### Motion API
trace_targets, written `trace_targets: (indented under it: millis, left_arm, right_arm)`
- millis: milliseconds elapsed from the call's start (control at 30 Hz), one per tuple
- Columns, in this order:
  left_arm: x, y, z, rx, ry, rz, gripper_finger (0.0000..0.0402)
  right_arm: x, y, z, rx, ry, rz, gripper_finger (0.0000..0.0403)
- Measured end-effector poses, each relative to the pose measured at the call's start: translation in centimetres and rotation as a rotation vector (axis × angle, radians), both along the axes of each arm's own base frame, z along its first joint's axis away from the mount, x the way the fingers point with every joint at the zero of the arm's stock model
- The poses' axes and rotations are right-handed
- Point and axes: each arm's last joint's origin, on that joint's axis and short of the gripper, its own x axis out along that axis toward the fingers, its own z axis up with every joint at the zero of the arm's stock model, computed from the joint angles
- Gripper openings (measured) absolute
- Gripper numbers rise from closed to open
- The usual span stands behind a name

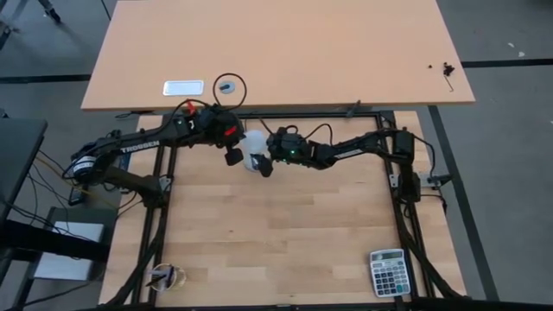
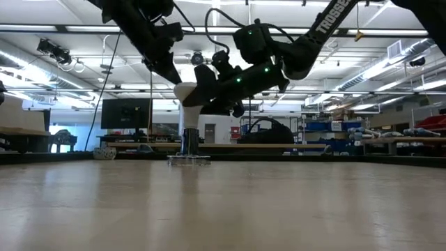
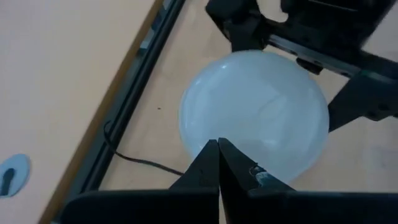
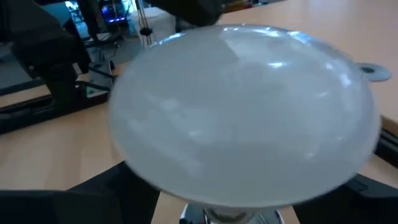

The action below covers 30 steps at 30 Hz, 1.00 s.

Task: Screw lightbulb
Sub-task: Remove the white light bulb from the silver lamp

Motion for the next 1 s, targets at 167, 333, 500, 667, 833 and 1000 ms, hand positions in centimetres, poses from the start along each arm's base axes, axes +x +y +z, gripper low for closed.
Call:
trace_targets:
  millis: [167, 333, 500, 667, 833, 1000]
  left_arm:
    - [0.1, 0.0, -0.2, -0.004, 0.01, -0.001, 0.0]
    - [0.0, 0.0, -0.2, -0.003, 0.01, -0.001, 0.0]
    - [0.0, -0.2, 0.0, 0.006, 0.001, -0.001, 0.0]
    - [-0.3, -0.3, 0.5, 0.02, -0.024, 0.0, 0.0]
    - [-0.8, -0.6, 2.1, 0.065, -0.126, -0.001, 0.0]
    - [-1.7, -1.0, 4.0, 0.11, -0.228, 0.0, 0.0]
  right_arm:
    - [0.1, 0.0, 0.2, -0.022, 0.008, 0.003, 0.0291]
    - [0.1, 0.0, 0.5, -0.039, 0.008, 0.008, 0.0268]
    - [0.0, 0.0, 0.7, -0.039, 0.003, 0.01, 0.0247]
    - [-0.1, 0.0, 1.2, -0.045, -0.003, 0.014, 0.0241]
    - [-0.4, -0.1, 2.8, -0.057, -0.041, 0.01, 0.024]
    - [-1.0, 0.0, 5.0, -0.073, -0.076, 0.012, 0.024]
